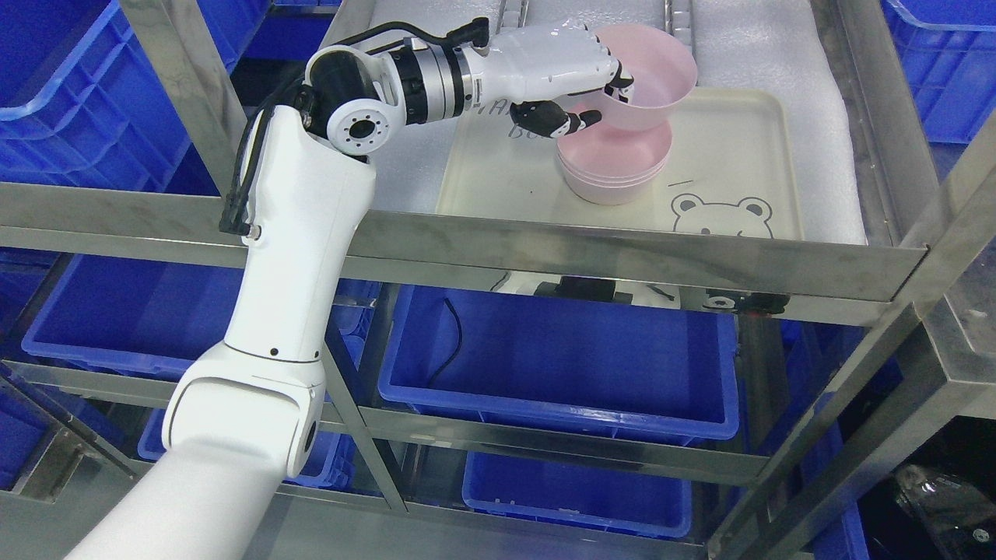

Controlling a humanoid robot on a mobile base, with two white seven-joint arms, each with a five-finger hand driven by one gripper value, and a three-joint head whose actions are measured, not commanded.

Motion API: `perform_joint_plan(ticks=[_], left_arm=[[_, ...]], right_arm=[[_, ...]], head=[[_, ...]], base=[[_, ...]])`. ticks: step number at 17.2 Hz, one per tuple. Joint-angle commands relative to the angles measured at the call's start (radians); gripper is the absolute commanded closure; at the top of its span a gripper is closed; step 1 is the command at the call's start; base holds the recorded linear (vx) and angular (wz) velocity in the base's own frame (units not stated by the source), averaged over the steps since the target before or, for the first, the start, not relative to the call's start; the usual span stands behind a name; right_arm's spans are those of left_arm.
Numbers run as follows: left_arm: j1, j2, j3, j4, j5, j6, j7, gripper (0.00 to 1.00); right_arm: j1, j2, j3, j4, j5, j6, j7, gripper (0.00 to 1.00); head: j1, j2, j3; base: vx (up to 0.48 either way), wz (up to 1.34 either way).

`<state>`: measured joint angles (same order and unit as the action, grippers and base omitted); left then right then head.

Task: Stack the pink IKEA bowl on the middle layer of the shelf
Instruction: 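Move the held bowl over the pink bowl stack on the tray, then lower the bowl onto the stack and open the left hand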

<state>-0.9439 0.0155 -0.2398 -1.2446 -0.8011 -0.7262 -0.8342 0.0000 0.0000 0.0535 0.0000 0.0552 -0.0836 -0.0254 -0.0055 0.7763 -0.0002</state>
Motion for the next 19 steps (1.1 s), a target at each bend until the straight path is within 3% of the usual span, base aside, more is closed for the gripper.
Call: perform_joint_plan(ticks=[1,19], left_arm=[[0.000,0.002,-0.049,0.021,-0.009,-0.007,-0.016,0.97],[0.040,0.021,0.042,-0.124,0.000,-0.002,-0.098,0.97]], right_arm=[[0.023,-0.017,0.000,-0.017,0.000,0.001,-0.001,0.00],[0.023,-0.017,0.000,-0.017,0.000,0.001,-0.001,0.00]], head=[[0.0000,0.000,0.000],[0.0000,0.000,0.000]], base=[[-0.034,0.00],[-0.004,0.00]])
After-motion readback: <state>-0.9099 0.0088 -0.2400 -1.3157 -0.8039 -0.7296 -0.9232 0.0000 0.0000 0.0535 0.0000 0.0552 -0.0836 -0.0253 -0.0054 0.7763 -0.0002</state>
